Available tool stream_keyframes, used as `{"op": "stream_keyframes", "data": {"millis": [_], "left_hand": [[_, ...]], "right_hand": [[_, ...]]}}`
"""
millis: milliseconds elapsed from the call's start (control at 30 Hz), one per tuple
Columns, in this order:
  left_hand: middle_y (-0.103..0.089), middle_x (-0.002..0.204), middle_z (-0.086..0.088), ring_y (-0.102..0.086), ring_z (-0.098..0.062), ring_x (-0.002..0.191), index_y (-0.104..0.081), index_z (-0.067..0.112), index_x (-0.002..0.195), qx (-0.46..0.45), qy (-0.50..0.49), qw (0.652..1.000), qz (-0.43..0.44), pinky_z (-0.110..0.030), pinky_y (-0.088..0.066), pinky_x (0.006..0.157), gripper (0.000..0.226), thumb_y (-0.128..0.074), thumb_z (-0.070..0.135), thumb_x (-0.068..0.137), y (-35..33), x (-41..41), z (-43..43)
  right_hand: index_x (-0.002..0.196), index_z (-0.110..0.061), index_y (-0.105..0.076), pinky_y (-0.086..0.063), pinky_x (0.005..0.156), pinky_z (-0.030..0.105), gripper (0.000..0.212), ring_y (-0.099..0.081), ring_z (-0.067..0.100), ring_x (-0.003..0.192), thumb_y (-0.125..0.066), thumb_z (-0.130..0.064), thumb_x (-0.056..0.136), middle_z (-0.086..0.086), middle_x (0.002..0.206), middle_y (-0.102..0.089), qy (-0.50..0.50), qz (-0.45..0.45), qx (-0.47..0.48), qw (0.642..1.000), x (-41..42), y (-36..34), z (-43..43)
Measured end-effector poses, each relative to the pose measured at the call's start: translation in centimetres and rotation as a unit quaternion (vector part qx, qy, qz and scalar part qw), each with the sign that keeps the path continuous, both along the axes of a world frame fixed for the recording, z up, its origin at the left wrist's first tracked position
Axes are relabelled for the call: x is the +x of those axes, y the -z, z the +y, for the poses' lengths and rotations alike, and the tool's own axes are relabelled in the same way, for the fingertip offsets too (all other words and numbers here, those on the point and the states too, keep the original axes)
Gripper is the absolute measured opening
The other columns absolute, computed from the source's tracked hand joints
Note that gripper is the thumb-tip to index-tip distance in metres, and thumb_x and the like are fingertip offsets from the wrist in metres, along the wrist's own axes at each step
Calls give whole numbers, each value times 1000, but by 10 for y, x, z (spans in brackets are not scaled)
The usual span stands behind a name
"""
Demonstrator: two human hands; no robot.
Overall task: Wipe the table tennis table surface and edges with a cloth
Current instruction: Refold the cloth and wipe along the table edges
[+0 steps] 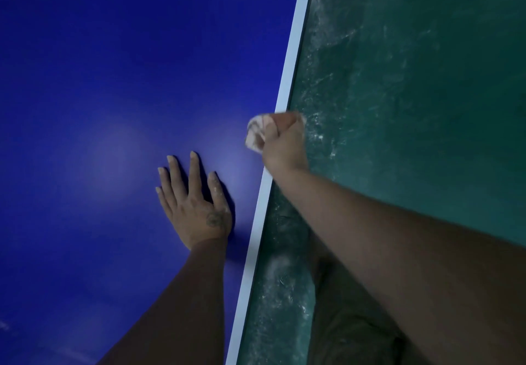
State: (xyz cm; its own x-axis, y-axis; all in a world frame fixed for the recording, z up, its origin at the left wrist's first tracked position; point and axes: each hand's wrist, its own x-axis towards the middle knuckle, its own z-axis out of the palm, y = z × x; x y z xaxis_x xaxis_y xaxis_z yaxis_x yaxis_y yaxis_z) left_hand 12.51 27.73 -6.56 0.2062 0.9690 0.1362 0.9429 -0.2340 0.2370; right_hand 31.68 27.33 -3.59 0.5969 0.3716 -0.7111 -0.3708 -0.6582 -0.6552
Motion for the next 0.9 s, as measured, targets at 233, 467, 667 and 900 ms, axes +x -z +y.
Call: {"op": "stream_keyframes", "data": {"millis": [233,467,667,900], "left_hand": [[-30,179,-7,-23,-31,168,-49,28,165,2,10,1000,1,-57,-19,135,53,-48,42,114,1,-1,1],[-28,180,-6,-22,-32,168,-48,25,165,-9,13,1000,15,-60,-21,133,54,-46,41,114,1,-4,1],[-28,180,-9,-22,-35,168,-49,20,165,-28,14,999,19,-63,-22,132,54,-48,35,113,1,-3,0],[-45,169,-16,-35,-37,162,-55,6,157,-44,86,989,-108,-63,-24,132,47,-55,19,112,-15,98,89]], "right_hand": [[172,-31,1,-49,95,22,82,-55,14,126,-51,-48,111,4,172,-37,-17,-72,15,997,3,-3,5],[171,-23,-8,-42,108,42,76,-56,36,140,-42,-56,111,13,163,-48,-33,19,-55,998,-14,-8,-12],[152,-11,-35,-41,91,33,61,-61,23,111,-45,-56,111,9,135,-63,-43,5,-32,999,102,7,66],[159,-2,-28,-54,108,56,68,-69,43,116,-61,-34,110,22,128,-69,-42,90,39,994,81,10,39]]}}
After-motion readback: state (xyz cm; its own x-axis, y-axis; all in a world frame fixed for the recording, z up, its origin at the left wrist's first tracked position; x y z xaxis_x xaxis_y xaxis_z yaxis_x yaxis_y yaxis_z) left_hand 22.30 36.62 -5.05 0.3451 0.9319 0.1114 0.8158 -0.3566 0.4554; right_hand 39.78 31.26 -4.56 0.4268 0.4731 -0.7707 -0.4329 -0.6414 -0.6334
